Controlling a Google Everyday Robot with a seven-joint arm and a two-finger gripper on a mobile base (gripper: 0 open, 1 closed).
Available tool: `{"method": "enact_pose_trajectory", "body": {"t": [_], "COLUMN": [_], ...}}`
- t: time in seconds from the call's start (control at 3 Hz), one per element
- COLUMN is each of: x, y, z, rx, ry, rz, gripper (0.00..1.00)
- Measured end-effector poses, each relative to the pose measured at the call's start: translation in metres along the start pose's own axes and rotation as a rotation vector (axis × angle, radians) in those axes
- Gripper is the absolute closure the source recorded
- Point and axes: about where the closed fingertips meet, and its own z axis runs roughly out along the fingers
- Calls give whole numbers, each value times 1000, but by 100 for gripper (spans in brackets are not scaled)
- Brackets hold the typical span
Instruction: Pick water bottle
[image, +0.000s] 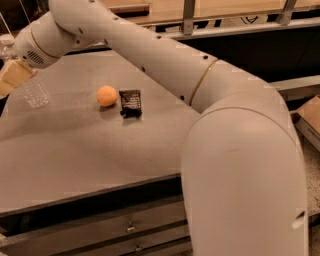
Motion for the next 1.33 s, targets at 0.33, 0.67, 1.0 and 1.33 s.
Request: {"method": "enact_pose_trajectory", "body": {"t": [0.33, 0.67, 1.0, 1.33], "x": [4, 4, 4, -7], "y": [1, 3, 4, 8], "z": [-3, -1, 1, -3], "rx": [0, -4, -9, -24], "ry": [5, 6, 6, -52], "rz": [2, 2, 2, 3], "gripper": [26, 57, 81, 100]}}
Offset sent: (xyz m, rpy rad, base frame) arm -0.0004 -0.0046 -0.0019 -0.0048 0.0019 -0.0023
